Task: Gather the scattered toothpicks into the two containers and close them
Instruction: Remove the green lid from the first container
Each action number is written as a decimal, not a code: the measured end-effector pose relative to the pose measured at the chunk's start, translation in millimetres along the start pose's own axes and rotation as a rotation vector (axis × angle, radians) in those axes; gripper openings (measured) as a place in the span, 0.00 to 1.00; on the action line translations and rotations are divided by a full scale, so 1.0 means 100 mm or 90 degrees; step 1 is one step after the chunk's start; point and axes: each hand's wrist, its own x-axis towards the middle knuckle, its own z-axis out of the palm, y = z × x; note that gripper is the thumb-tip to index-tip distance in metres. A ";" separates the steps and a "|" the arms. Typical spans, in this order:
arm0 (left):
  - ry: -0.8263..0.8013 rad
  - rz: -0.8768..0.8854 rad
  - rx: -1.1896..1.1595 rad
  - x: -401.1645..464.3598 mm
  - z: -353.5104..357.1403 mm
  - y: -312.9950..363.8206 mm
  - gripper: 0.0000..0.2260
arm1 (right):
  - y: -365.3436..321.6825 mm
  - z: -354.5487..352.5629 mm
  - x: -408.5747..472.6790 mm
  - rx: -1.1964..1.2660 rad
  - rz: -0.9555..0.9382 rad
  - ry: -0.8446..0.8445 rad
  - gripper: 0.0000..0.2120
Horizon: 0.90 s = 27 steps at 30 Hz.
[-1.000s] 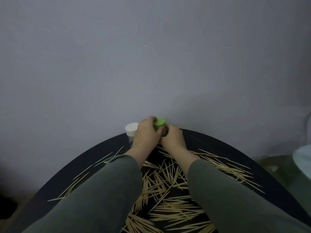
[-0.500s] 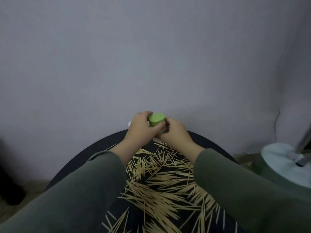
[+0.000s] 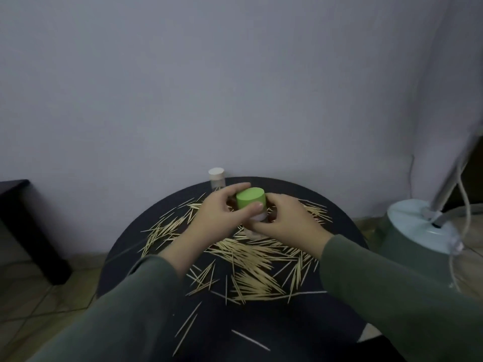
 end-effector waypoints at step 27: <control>-0.226 -0.033 0.000 -0.44 0.12 0.08 0.17 | 0.05 -0.56 -0.46 -0.156 0.072 -0.420 0.25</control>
